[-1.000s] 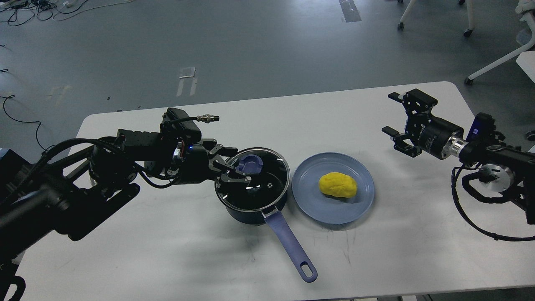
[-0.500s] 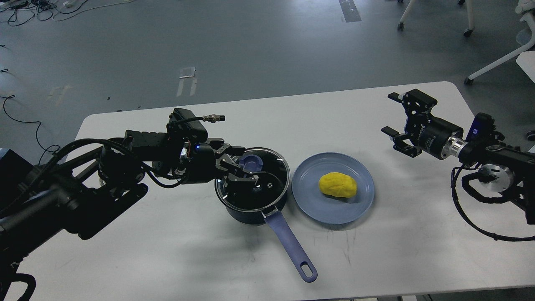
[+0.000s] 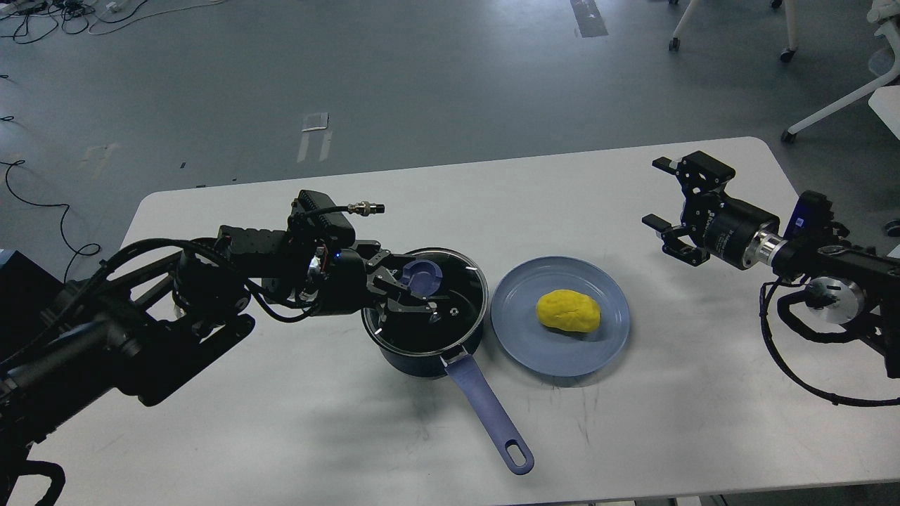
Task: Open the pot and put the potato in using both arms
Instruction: 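Lower the left gripper and grasp the blue knob of the lid, then lift the glass lid off the pot and carry it toward the robot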
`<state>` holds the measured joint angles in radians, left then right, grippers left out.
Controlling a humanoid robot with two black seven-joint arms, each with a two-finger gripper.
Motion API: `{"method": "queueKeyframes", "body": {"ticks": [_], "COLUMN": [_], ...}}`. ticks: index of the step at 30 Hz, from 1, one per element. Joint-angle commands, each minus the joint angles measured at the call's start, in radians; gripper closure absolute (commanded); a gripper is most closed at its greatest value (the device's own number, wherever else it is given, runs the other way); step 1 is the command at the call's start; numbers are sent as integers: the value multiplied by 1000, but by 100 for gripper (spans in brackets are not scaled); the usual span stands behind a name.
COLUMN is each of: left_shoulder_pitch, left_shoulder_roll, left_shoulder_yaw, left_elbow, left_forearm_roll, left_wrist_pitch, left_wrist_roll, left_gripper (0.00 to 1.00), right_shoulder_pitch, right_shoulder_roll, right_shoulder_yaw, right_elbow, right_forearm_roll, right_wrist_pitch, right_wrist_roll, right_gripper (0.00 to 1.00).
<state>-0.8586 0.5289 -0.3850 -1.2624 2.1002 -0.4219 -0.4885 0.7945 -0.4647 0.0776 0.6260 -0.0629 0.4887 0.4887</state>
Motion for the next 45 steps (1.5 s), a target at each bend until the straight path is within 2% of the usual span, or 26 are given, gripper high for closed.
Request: {"method": "queueKeyframes", "body": {"ticks": [1,3,4,11,17,23,26,30,36,45], "left_shoulder_pitch": [0,0,0,-10,-52,-88,-71,-16,58,118], "left_shoulder_roll": [-1,-3,-3,-1,49,212,298,391,388,344], "left_shoulder_yaw": [-2,-2,-2,-2,-3,-5,2,89,138,143], "left_elbow": [0,0,0,-3,-46,-84,-83,-49,96,219], "left_forearm_roll": [-2,-2,-2,-6,-12,-16,-17,-45,-48,-51], "left_wrist_pitch": [0,0,0,8,15,26,63,175,271,296], "left_wrist_roll": [0,0,0,0,0,0,0,0,0,0], "left_gripper": [16,24,33,54,54,54,53,53,52,49], "right_shoulder_pitch": [0,0,0,-1,-1,0,0,0,0,0], "right_shoulder_roll": [1,1,1,-2,-3,-3,-3,-3,-3,-6], "right_shoulder_yaw": [-1,-1,-2,-2,-4,-2,-2,-1,-1,-1], "right_elbow": [0,1,1,1,3,3,3,1,3,6], "right_forearm_roll": [0,0,0,0,0,0,0,0,0,0], "right_wrist_pitch": [0,0,0,0,0,0,0,0,0,0], "right_wrist_roll": [0,0,0,0,0,0,0,0,0,0], "right_gripper": [0,0,0,0,0,0,0,0,0,0]}}
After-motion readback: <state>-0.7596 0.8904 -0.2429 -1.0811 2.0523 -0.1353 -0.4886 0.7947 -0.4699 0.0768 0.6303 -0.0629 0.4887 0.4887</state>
